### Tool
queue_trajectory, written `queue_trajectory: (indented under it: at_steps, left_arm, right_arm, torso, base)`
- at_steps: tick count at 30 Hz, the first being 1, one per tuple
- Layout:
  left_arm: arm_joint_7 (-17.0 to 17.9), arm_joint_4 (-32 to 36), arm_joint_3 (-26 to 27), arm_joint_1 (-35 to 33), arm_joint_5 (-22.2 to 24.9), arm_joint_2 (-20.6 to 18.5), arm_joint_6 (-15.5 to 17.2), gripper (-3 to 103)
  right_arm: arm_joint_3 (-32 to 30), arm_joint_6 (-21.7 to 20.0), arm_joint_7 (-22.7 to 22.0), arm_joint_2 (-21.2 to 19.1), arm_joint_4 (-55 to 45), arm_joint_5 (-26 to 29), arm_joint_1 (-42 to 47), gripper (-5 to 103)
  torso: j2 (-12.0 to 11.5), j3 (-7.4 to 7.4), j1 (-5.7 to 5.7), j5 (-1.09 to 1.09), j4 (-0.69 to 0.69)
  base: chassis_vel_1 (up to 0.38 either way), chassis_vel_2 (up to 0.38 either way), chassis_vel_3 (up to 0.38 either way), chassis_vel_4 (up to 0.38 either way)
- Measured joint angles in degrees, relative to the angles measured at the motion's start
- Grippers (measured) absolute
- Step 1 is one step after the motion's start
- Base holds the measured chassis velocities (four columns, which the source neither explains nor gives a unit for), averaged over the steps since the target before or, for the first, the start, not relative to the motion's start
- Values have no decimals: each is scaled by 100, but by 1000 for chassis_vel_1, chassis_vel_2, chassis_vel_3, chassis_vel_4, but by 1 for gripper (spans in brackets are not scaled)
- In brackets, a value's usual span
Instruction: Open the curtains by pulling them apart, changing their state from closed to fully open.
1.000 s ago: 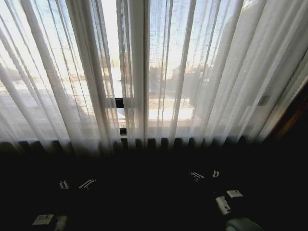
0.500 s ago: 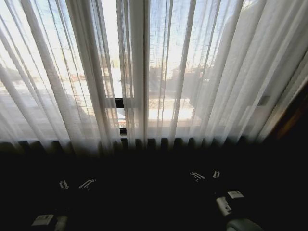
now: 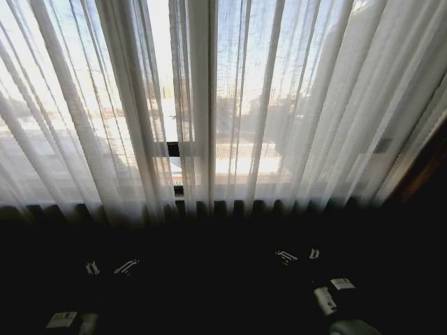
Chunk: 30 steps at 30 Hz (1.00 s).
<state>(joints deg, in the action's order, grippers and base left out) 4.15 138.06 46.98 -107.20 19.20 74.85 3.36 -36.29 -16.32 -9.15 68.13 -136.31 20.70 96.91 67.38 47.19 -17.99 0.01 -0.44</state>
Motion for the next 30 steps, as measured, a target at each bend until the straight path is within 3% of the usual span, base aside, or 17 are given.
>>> queue_trajectory:
  at_steps: [11,30]
  left_arm:
    - [0,-33,-1,-2,0,8,-21,100]
    - [-10,-74,2,-50,-19,53,-164,100]
  right_arm:
    - [26,108,98,33,64,-145,27,100]
    - [42,128,133,51,75,-204,34,100]
  torso:
    - [1,-1,1,1,0]
    - [-1,0,-1,-1,1]
  base:
    - [-36,40,27,-35]
    - [-179,181,190,-180]
